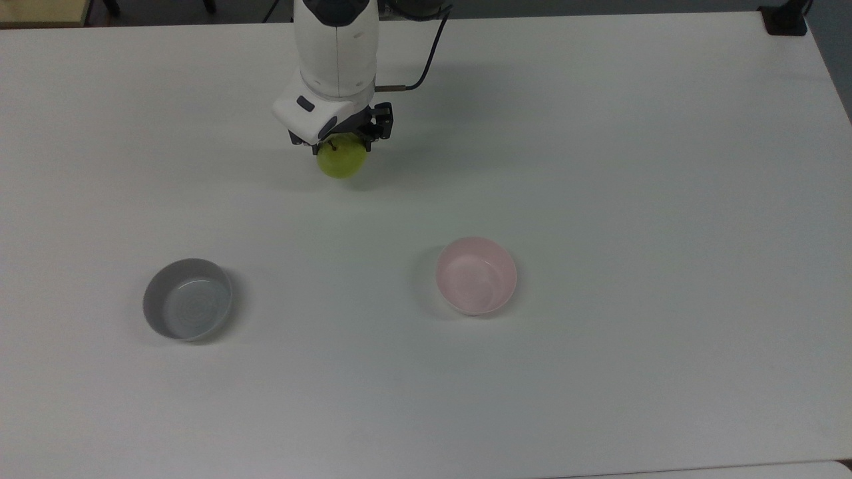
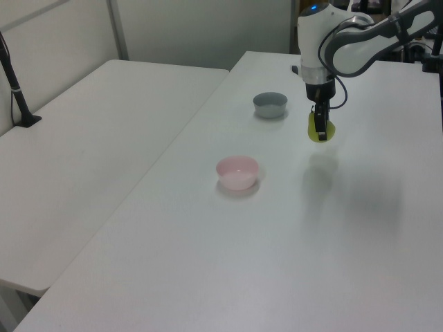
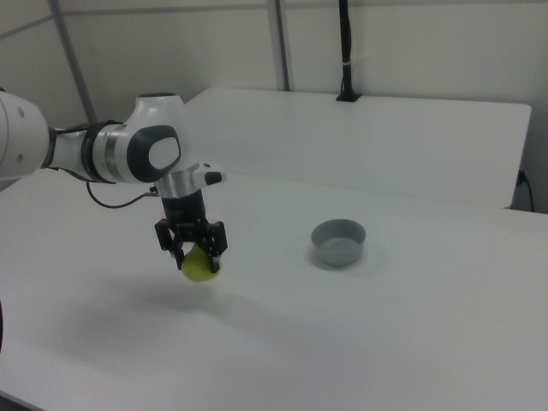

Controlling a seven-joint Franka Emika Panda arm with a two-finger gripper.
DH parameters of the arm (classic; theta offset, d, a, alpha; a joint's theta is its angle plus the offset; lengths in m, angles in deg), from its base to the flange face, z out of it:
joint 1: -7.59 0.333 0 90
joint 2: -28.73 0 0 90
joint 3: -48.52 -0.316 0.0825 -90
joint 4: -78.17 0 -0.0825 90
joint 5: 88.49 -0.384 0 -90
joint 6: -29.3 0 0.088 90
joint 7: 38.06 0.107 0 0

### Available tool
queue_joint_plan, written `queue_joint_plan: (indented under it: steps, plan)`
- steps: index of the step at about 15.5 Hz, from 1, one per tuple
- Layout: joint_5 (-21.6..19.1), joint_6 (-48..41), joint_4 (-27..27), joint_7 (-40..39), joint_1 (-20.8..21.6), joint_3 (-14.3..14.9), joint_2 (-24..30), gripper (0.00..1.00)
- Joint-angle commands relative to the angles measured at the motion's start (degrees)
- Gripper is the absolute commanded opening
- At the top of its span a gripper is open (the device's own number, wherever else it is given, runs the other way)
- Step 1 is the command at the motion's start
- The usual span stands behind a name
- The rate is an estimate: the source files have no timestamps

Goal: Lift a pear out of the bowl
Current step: 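Lower the held pear onto the bare table beside the bowls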

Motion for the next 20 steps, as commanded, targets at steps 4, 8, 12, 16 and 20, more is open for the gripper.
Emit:
queue_joint_plan:
  steps: [4,8,12,16,20]
  plan:
    - [2.51,5.53,-4.5,-0.57,0.03,0.55,-1.2,0.3]
    - [2.68,6.06,-4.5,-0.57,-0.14,0.63,-2.09,0.36]
    - [2.77,5.97,-4.32,-0.3,-0.32,0.63,-2.97,0.85]
    - [2.77,5.62,-3.97,-0.22,-0.32,0.72,-2.7,1.0]
    - [2.16,4.13,-1.43,0.92,-0.32,0.89,-1.3,1.0]
